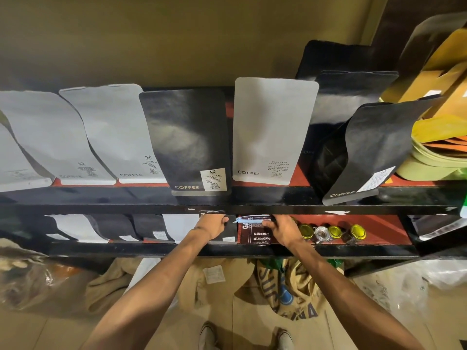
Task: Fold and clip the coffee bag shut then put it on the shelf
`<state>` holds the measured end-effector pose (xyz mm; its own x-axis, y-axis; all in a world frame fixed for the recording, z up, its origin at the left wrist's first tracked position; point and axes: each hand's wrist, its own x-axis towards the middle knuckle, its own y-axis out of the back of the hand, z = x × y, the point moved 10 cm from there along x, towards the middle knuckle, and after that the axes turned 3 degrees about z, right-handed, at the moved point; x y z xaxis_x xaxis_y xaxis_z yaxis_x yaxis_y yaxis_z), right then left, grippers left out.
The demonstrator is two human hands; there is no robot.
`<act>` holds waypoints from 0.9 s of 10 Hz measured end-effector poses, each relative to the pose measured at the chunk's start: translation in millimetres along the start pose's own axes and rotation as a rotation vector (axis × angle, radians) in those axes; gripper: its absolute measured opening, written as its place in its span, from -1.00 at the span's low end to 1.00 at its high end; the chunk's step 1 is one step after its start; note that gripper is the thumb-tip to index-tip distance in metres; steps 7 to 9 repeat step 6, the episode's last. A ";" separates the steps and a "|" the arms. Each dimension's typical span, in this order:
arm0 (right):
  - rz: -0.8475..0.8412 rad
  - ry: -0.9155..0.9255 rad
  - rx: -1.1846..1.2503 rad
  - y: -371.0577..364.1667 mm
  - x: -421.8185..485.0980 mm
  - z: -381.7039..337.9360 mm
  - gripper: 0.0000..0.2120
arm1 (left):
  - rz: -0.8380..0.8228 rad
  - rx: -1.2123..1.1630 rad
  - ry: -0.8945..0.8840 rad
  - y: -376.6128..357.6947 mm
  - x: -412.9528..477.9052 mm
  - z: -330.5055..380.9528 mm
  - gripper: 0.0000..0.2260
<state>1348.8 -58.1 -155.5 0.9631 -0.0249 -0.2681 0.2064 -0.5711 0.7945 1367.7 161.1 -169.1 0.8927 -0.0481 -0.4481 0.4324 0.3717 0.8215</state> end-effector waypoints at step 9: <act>0.223 0.096 0.033 20.3 -56.7 -1.7 -0.42 | 0.231 0.075 -0.467 35.1 -38.9 2.3 -0.52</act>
